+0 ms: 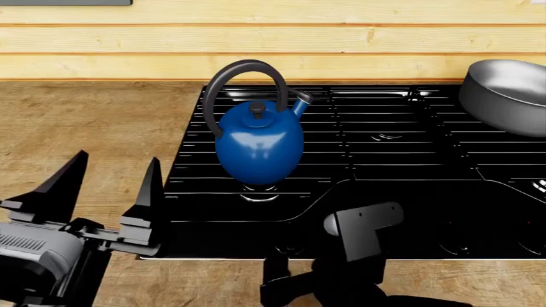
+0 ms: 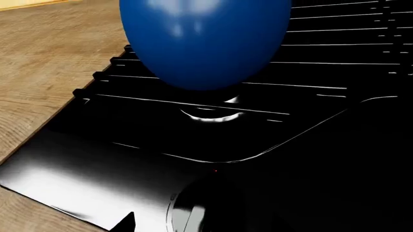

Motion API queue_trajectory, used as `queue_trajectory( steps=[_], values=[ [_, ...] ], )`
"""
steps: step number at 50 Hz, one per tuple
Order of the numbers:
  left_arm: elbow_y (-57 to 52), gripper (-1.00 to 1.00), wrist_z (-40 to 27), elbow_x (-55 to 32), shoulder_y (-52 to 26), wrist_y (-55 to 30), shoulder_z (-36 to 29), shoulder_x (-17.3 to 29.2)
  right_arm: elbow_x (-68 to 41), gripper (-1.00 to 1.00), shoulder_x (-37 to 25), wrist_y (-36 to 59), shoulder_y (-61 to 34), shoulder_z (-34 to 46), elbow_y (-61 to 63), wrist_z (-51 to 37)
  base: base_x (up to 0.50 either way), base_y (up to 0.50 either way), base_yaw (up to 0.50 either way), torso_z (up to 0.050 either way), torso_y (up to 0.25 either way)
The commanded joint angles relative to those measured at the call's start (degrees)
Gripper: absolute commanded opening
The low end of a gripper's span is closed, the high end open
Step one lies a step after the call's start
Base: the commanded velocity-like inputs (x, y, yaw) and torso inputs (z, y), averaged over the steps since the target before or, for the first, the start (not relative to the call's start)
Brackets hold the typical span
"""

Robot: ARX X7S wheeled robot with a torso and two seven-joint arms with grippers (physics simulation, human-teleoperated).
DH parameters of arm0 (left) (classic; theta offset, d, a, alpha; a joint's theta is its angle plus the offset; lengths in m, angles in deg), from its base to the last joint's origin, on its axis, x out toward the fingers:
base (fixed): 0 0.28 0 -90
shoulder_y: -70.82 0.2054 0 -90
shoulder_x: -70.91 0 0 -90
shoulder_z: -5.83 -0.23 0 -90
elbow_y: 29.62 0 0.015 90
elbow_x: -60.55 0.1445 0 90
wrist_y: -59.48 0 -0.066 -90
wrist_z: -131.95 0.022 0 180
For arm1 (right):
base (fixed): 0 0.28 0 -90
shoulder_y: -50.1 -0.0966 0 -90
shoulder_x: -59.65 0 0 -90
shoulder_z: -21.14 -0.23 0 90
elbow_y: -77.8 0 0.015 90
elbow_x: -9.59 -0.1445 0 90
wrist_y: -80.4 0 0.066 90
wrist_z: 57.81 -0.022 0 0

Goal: Pick the kettle from the counter and place it on a stove burner. Then turn the burner on.

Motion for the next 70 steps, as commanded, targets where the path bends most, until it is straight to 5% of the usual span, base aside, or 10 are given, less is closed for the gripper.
queue_trajectory(
  steps=[1,4,5,49,70],
  values=[
    [0.9,1.00,0.4,0.1,0.2,0.7,-0.2,-0.2,2.3,1.00,0.7,-1.0,-0.4,0.5,-1.5,1.5,0.00,0.00,0.00,0.000,0.000],
    [1.3,1.00,0.5,0.2,0.2,0.8,-0.3,-0.3,2.7,1.00,0.6,-1.0,-0.4,0.9,-1.8,1.9,0.00,0.00,0.00,0.000,0.000],
    [1.4,1.00,0.5,0.2,0.2,0.8,-0.4,-0.3,2.8,-1.00,0.6,-0.9,-0.4,1.0,-1.9,2.1,0.00,0.00,0.00,0.000,0.000],
    [3.1,1.00,1.0,0.5,0.9,2.6,-0.9,-0.9,6.7,-1.00,-0.7,-2.5,-0.9,3.1,-2.0,5.7,0.00,0.00,0.00,0.000,0.000],
    [3.9,1.00,0.7,0.2,-0.7,1.9,-1.8,-0.9,16.3,-1.00,-6.8,-7.0,-1.9,5.3,-4.2,22.3,0.00,0.00,0.00,0.000,0.000]
  ],
)
